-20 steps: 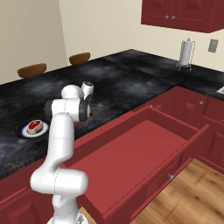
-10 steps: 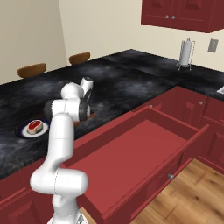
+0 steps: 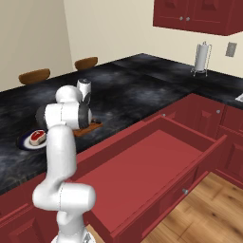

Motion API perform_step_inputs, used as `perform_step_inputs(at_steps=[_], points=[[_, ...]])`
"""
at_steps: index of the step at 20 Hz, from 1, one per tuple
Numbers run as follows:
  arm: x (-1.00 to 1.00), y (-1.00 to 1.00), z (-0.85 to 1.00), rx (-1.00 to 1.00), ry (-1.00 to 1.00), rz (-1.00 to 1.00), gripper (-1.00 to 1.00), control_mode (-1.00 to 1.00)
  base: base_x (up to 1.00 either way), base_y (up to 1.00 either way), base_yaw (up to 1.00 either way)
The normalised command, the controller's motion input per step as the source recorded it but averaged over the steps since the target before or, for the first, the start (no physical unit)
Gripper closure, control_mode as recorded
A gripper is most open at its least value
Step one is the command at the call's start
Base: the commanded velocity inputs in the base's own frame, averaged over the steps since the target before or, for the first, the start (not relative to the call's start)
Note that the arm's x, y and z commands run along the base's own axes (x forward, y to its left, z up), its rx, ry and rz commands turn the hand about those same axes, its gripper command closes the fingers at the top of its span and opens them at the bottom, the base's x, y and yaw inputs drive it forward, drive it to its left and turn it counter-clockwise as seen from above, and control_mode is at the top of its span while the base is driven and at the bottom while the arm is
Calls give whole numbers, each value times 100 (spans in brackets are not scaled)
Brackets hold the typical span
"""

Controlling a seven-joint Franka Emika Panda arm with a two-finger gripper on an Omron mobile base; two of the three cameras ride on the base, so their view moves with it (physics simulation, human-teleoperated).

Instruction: Pick up the knife from the drawer and place it on the cutting board. Then place the meat from the plate to the cutting board.

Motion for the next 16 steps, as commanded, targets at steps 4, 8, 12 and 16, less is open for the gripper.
perform_step_inputs(at_steps=[4,8,12,16], points=[[-84,10,82,-7,-20,5,-100,-100,0,0,0],[-36,38,92,0,-7,7,-100,-100,0,0,0],[-51,3,64,0,-12,39,-100,-100,0,0,0],[-74,1,41,-6,-8,64,-100,-100,0,0,0]])
